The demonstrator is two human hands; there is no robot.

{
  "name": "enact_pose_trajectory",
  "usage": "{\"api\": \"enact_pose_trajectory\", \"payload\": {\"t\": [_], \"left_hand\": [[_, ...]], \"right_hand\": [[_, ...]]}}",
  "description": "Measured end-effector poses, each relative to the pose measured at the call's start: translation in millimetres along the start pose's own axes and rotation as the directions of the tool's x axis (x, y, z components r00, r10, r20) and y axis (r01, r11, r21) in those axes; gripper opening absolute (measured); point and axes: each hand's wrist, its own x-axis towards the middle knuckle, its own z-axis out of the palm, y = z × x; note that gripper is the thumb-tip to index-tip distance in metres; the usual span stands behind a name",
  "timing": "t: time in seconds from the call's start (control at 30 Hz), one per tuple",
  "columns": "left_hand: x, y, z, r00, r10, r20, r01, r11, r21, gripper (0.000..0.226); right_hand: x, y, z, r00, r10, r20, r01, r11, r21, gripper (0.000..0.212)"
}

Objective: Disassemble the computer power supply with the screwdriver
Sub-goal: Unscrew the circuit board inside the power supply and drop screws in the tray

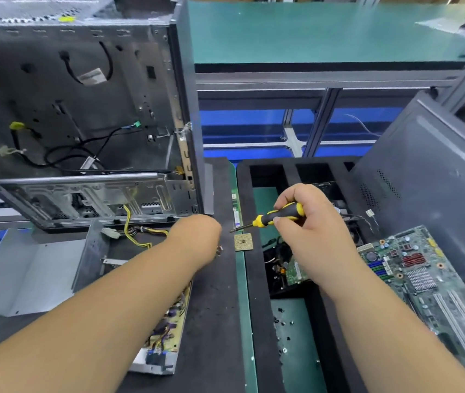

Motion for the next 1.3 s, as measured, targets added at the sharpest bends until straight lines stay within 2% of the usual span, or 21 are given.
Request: {"api": "enact_pose_trajectory", "payload": {"t": [0.1, 0.17, 0.37, 0.5, 0.57, 0.67, 0.8, 0.9, 1.07, 1.17, 1.3], "left_hand": [[19.0, -2.0, 7.9, 0.994, -0.06, 0.092, 0.063, 0.997, -0.033, 0.021], [25.6, -5.6, 13.0, 0.991, -0.076, 0.109, 0.081, 0.996, -0.04, 0.016], [26.5, -11.7, 15.5, 0.985, -0.105, 0.139, 0.117, 0.99, -0.081, 0.02], [7.4, -19.6, 4.4, 0.995, -0.094, 0.03, 0.098, 0.967, -0.237, 0.02], [-11.6, -30.9, -3.3, 0.995, -0.067, -0.069, 0.037, 0.931, -0.364, 0.018], [-47.2, -57.0, -10.9, 0.982, -0.044, -0.181, -0.044, 0.888, -0.457, 0.012], [-87.9, -97.4, -1.3, 0.95, -0.127, -0.286, -0.057, 0.827, -0.559, 0.014], [-111.0, -123.4, 13.2, 0.939, -0.178, -0.293, -0.051, 0.774, -0.631, 0.019], [-138.5, -146.3, 40.3, 0.915, -0.24, -0.324, -0.03, 0.762, -0.647, 0.018], [-140.2, -140.7, 47.3, 0.922, -0.137, -0.363, -0.106, 0.81, -0.576, 0.02], [-128.7, -112.6, 41.1, 0.911, 0.026, -0.413, -0.231, 0.859, -0.457, 0.042]], "right_hand": [[3.4, 11.9, -7.3, 1.0, 0.01, 0.015, -0.011, 1.0, 0.007, 0.03], [5.4, 18.5, -10.9, 1.0, 0.011, 0.019, -0.012, 1.0, 0.006, 0.029], [9.8, 25.1, -13.6, 0.998, -0.004, 0.055, 0.002, 0.999, 0.032, 0.03], [12.7, 21.2, -9.3, 0.996, -0.025, 0.083, 0.022, 0.999, 0.034, 0.03], [14.1, 16.1, -4.1, 0.995, -0.037, 0.098, 0.033, 0.998, 0.044, 0.029], [14.4, 3.8, 10.3, 0.991, -0.059, 0.117, 0.052, 0.997, 0.059, 0.03], [11.9, -16.1, 37.4, 0.981, -0.095, 0.167, 0.087, 0.995, 0.051, 0.026], [6.8, -29.3, 55.2, 0.978, -0.141, 0.151, 0.137, 0.99, 0.034, 0.018], [0.0, -42.5, 71.5, 0.982, -0.172, 0.081, 0.173, 0.985, -0.017, 0.011], [-3.3, -43.5, 75.4, 0.983, -0.171, 0.06, 0.177, 0.976, -0.123, 0.011], [-11.7, -30.6, 78.3, 0.991, -0.117, 0.07, 0.126, 0.98, -0.153, 0.014]]}}
